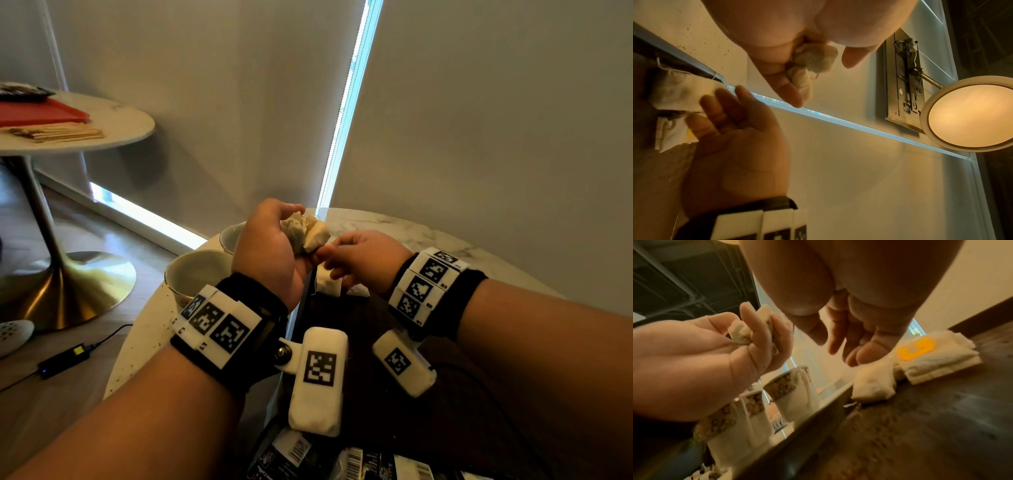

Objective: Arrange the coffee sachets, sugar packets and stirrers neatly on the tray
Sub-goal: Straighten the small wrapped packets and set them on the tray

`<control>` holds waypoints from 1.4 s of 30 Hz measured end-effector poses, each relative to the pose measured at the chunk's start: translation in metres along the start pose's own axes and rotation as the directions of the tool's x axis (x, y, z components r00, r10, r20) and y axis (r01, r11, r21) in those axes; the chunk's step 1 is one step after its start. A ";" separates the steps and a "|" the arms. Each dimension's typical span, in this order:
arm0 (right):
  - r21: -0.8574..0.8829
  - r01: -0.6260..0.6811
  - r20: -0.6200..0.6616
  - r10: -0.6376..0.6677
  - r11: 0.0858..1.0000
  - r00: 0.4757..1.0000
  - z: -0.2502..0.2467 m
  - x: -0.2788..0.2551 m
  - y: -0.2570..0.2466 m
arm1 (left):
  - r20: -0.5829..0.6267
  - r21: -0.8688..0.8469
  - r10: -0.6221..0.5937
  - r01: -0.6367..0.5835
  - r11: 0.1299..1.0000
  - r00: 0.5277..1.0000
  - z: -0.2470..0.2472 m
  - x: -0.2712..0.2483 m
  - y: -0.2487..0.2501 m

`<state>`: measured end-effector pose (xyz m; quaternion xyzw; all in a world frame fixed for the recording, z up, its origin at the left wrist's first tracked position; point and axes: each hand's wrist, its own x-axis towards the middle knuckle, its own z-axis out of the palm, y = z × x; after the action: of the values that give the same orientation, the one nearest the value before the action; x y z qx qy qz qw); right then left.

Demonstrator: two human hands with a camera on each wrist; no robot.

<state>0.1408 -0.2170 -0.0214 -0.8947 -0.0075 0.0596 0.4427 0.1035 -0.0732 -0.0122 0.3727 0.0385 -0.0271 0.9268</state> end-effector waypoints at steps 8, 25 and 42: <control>0.293 0.254 -0.163 -0.214 0.922 0.963 -0.004 -0.013 -0.012 | 0.074 0.054 0.005 -0.009 0.998 0.997 0.000 -0.002 -0.003; 0.296 0.291 -0.219 -0.232 0.910 0.948 -0.007 -0.017 -0.008 | 0.076 0.166 0.040 -0.052 0.985 0.996 -0.006 0.004 -0.008; 0.434 0.258 -0.165 -0.206 0.863 0.965 -0.010 -0.023 -0.011 | 0.144 0.234 0.052 -0.085 0.969 0.988 -0.008 0.003 -0.008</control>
<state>0.1195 -0.2197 -0.0048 -0.7616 -0.0760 -0.0445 0.6420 0.1057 -0.0733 -0.0240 0.4800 -0.0413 -0.0248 0.8759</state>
